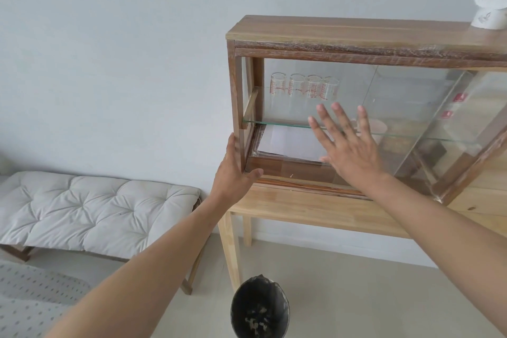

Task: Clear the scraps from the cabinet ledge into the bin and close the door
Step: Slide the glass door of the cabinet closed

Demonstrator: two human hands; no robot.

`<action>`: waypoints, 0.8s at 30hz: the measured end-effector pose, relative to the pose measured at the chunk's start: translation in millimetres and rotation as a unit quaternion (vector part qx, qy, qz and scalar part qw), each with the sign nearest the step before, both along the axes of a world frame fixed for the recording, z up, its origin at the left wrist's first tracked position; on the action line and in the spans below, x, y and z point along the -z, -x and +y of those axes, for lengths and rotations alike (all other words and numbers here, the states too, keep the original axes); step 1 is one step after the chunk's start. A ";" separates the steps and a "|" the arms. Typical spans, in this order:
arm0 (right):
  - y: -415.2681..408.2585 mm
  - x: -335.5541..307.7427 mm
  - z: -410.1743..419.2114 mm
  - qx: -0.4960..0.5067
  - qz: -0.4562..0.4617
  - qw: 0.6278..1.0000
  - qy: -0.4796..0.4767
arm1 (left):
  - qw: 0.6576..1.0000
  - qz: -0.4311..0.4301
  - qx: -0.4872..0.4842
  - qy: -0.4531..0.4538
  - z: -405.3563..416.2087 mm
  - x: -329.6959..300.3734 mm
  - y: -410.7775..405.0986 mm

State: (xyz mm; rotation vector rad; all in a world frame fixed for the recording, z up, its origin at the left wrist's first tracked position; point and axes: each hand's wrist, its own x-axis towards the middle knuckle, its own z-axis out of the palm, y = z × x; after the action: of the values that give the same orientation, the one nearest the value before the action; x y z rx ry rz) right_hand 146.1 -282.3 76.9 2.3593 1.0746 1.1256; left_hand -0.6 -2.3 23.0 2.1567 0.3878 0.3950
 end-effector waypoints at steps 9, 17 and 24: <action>8.2 0.1 64.8 -0.016 0.005 1.000 0.011 | 1.000 -0.001 -0.002 -0.021 1.3 -3.0 0.7; 16.8 -2.9 89.3 0.004 0.011 1.000 0.013 | 1.000 0.003 -0.001 -0.014 1.7 -4.5 -0.3; 20.5 -0.9 119.9 -0.009 0.009 1.000 0.012 | 0.999 -0.022 0.000 0.028 -1.8 -0.8 3.3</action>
State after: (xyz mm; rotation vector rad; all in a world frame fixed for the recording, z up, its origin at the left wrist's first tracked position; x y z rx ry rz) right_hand 125.5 -162.4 77.8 2.3492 1.1119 1.0931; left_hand -3.8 -4.1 23.8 2.0906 0.3684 0.4267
